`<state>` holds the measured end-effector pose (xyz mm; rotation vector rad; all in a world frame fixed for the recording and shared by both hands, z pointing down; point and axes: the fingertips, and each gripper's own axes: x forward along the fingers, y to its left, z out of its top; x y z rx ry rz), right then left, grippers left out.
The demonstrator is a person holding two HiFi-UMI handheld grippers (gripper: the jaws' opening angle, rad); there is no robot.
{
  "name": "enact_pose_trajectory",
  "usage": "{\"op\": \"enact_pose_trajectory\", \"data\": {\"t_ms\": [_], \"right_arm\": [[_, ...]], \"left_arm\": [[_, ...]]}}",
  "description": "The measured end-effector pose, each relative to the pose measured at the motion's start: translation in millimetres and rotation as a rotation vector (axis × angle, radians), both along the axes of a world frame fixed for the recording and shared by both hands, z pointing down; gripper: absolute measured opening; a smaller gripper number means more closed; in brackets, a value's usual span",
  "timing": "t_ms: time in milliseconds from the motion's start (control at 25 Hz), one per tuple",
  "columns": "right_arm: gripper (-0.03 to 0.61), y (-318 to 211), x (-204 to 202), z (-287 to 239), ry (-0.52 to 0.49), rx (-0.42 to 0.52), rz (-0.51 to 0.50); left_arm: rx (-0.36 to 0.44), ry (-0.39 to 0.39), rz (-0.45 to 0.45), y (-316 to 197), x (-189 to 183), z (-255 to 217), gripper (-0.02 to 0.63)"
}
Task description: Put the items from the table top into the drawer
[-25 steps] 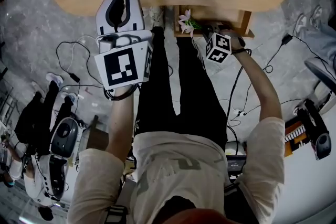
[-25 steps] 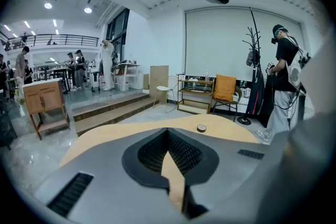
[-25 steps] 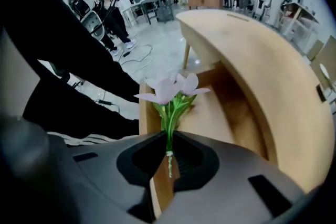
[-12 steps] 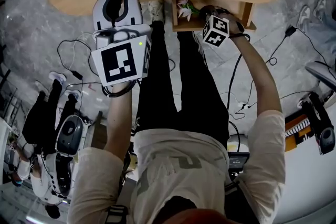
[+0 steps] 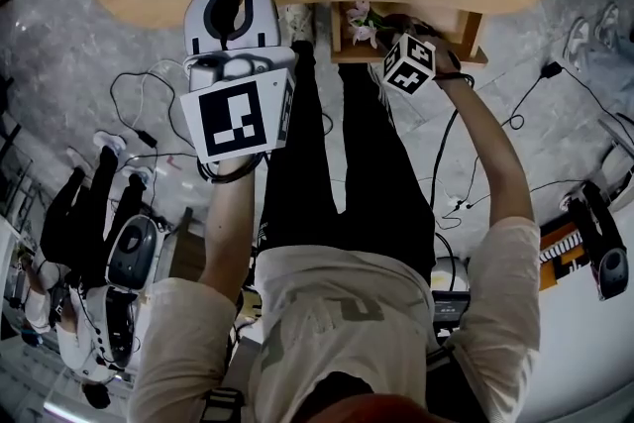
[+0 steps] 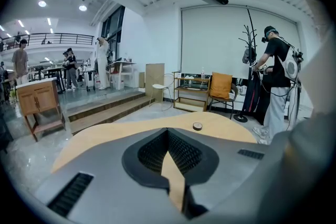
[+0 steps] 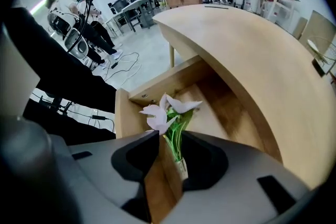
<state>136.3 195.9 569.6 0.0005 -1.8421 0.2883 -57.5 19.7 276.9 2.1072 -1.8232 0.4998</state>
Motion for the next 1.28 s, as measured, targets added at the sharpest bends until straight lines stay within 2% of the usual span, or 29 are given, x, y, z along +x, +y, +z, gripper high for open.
{"op": "enact_pose_trajectory", "data": {"t_ms": [240, 280, 320, 360, 600, 680, 760, 840, 960, 1280], "right_arm": [[0.132, -13.4, -19.1, -14.9, -0.056, 0.020, 0.025], [0.106, -20.9, -27.5, -26.0, -0.088, 0.048, 0.052], [0.026, -31.8, -37.5, -41.1, -0.132, 0.084, 0.092], [0.005, -44.9, -48.7, -59.1, -0.184, 0.117, 0.144], [0.005, -127.8, -105.7, -195.9, -0.541, 0.237, 0.528], [0.005, -156.7, -116.5, -249.4, -0.682, 0.306, 0.621], [0.005, -179.7, -120.1, -292.3, -0.777, 0.370, 0.715], [0.005, -195.1, -118.0, -318.1, -0.800, 0.431, 0.778], [0.005, -208.9, -116.0, -332.1, -0.805, 0.480, 0.808], [0.005, -219.1, -115.5, -332.2, -0.826, 0.459, 0.837]], "left_arm": [[0.004, 0.010, -0.006, -6.8, -2.3, 4.2, 0.006], [0.005, 0.012, -0.007, -6.6, -2.9, 5.0, 0.006], [0.005, 0.014, -0.009, -6.9, -3.6, 6.1, 0.006], [0.006, 0.017, -0.011, -7.9, -4.2, 7.4, 0.006], [0.050, 0.028, -0.007, -17.0, -3.6, -4.8, 0.006], [0.083, 0.045, -0.015, -21.7, -1.5, -17.9, 0.006], [0.110, 0.057, -0.019, -26.1, -0.1, -30.5, 0.006], [0.131, 0.059, -0.019, -31.0, 0.1, -41.4, 0.006], [0.151, 0.061, -0.015, -39.2, 1.3, -50.2, 0.006], [0.147, 0.065, -0.003, -48.4, 9.1, -47.8, 0.006]]}}
